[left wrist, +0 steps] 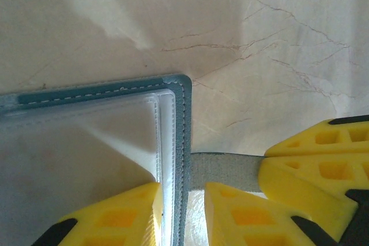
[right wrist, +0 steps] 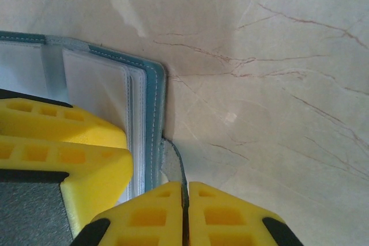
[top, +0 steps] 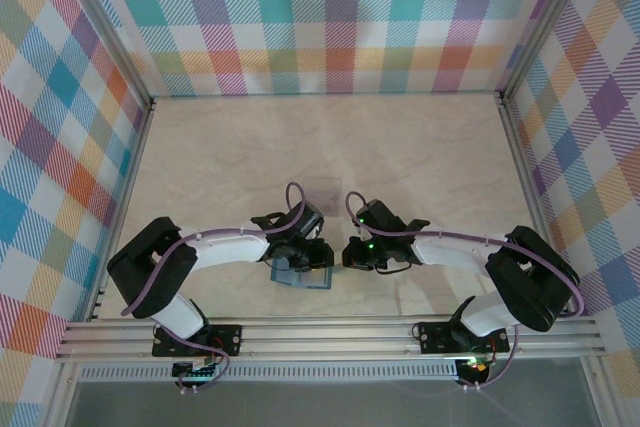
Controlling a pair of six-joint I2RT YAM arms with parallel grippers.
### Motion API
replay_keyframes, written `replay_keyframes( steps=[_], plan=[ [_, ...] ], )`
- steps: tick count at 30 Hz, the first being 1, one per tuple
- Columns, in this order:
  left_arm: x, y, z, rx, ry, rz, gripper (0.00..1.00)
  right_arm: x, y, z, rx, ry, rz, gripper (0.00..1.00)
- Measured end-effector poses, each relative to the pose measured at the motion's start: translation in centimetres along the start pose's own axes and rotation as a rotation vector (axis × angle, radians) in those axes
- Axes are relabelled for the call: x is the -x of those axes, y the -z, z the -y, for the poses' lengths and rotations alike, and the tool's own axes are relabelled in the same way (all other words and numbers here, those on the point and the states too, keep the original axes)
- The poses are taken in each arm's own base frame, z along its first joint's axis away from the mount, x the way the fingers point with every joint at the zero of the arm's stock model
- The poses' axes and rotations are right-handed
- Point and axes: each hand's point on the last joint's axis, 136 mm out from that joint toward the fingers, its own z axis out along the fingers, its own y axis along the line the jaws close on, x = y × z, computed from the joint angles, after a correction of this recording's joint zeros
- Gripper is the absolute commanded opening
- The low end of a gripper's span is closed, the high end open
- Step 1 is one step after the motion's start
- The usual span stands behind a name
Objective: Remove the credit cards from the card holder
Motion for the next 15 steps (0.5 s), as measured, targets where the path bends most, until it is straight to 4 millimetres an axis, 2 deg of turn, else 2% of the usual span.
replay_keyframes(
  steps=[8,15],
  plan=[
    [-0.1,0.0,-0.4,0.025,-0.018,-0.011,0.27,-0.2,0.0,0.4,-0.02,-0.005,-0.005,0.12],
    [-0.2,0.5,-1.1,0.085,-0.042,-0.018,0.32,-0.4,0.0,0.8,-0.039,-0.006,-0.009,0.13]
  ],
)
